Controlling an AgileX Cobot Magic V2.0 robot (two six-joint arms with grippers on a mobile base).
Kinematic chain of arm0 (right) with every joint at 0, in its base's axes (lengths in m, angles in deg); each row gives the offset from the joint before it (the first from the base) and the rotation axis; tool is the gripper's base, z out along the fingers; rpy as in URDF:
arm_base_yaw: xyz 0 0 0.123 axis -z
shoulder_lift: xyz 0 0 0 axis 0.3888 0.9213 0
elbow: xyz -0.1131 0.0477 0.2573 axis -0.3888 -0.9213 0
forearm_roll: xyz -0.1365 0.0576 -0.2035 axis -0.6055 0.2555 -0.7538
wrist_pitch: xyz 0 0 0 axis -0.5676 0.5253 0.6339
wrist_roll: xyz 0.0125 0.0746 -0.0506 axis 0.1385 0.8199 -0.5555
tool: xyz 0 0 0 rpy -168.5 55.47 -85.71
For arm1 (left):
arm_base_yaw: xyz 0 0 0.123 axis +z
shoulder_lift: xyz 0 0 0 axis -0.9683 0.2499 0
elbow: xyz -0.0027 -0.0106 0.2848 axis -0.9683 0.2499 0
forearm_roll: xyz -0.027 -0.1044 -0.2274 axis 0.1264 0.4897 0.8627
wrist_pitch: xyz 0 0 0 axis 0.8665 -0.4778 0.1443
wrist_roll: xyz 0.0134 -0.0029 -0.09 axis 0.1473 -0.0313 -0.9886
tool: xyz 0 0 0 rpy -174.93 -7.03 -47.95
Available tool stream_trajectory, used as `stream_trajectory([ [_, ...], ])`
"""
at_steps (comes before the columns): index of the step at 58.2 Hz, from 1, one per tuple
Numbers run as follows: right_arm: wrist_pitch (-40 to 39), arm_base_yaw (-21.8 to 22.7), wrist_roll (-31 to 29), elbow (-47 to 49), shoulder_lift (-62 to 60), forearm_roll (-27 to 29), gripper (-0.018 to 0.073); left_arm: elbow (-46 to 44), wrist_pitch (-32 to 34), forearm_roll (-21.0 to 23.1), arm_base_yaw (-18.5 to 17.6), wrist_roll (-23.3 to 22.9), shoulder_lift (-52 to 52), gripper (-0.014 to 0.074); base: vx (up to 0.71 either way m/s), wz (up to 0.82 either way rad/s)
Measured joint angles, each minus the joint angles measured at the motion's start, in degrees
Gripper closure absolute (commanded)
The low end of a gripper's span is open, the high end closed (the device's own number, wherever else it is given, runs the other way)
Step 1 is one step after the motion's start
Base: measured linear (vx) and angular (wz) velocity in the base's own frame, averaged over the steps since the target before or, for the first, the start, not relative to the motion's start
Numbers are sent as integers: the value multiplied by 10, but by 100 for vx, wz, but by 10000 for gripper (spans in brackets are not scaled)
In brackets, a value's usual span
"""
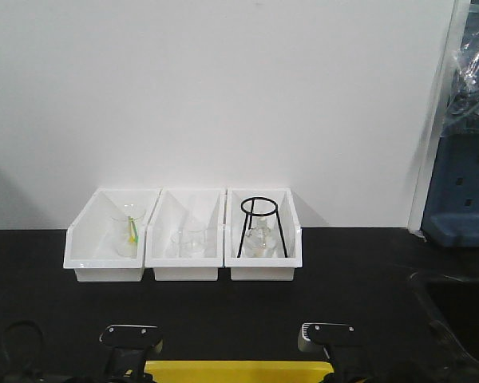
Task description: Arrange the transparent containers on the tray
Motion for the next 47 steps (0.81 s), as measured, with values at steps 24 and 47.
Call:
stream_trajectory([
  [24,7,0,-43,0,-155,-2,293,1,42,-1,0,45,-137,196,0,0],
  [47,7,0,-143,0,-350,-2,555,123,160,-1,0,136,-381,517,0,0],
])
